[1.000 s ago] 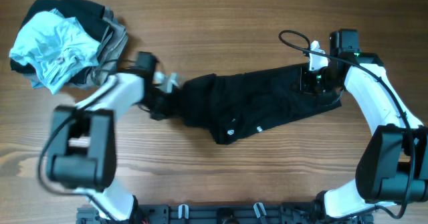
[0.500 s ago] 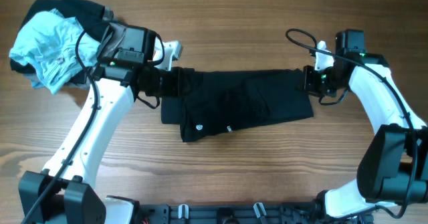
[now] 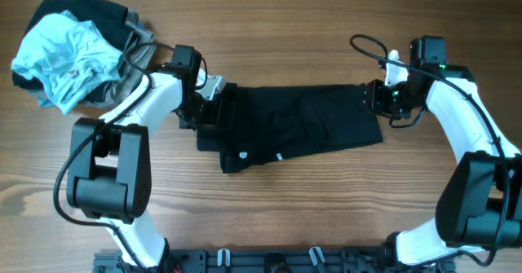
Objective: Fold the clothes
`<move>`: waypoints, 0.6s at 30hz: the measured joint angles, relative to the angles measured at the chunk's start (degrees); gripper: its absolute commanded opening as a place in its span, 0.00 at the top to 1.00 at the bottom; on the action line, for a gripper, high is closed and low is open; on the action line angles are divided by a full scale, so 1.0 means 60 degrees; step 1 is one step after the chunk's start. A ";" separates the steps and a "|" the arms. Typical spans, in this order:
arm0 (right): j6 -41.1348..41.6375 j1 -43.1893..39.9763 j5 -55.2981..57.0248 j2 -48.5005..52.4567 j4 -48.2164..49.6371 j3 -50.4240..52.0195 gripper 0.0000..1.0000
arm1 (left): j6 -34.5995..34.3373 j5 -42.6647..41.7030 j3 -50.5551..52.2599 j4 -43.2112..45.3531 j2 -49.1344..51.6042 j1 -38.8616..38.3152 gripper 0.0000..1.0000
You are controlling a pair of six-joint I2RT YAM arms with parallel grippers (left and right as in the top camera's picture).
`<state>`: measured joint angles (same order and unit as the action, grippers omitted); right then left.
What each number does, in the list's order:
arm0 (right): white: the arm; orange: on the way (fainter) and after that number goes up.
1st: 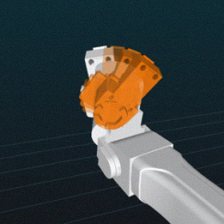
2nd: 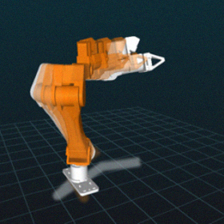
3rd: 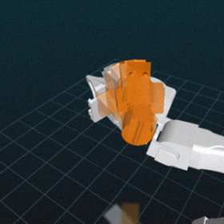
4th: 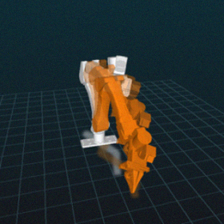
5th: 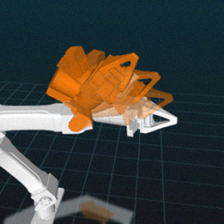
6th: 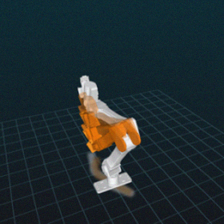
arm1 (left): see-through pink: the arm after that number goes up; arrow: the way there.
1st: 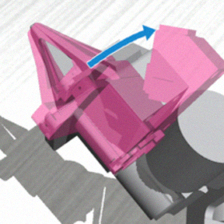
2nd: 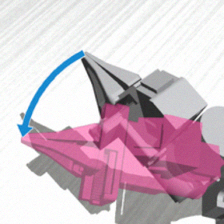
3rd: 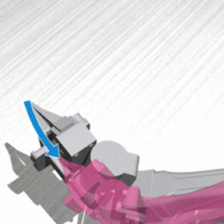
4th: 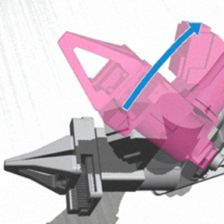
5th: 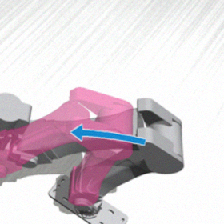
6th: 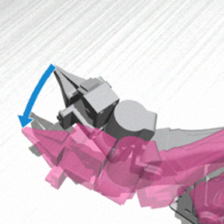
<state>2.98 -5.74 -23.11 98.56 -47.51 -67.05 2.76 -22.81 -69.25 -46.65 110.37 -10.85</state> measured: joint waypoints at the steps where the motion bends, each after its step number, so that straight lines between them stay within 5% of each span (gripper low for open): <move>1: 0.0000 0.0000 0.0000 0.0000 0.0000 0.0000 0.58 | 0.0004 -0.0040 -0.0004 0.0033 0.0011 -0.0004 0.19; 2: 0.0000 0.0000 0.0000 0.0000 -0.0004 0.0000 0.58 | -0.0018 -0.0084 -0.0015 0.0069 0.0036 -0.0018 0.30; 5: 0.0000 0.0000 0.0000 0.0000 0.0000 0.0000 0.59 | 0.0127 -0.0197 -0.0066 0.0386 0.0226 -0.0186 0.96; 11: 0.0000 0.0000 0.0000 0.0000 -0.0015 0.0000 0.59 | 0.0113 -0.0175 -0.0033 0.0018 0.0488 -0.0379 0.96; 16: 0.0000 0.0000 0.0000 0.0000 -0.0047 0.0000 0.60 | -0.0015 0.1457 -0.1796 -0.4237 0.0353 0.0069 0.96; 18: 0.0000 0.0000 0.0004 0.0000 -0.0044 0.0000 0.59 | -0.0015 0.1843 -0.3118 -0.4852 0.0080 0.0219 0.96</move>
<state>2.98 -5.74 -23.09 98.56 -47.77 -67.05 2.68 -11.75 -87.96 -75.77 110.85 -9.54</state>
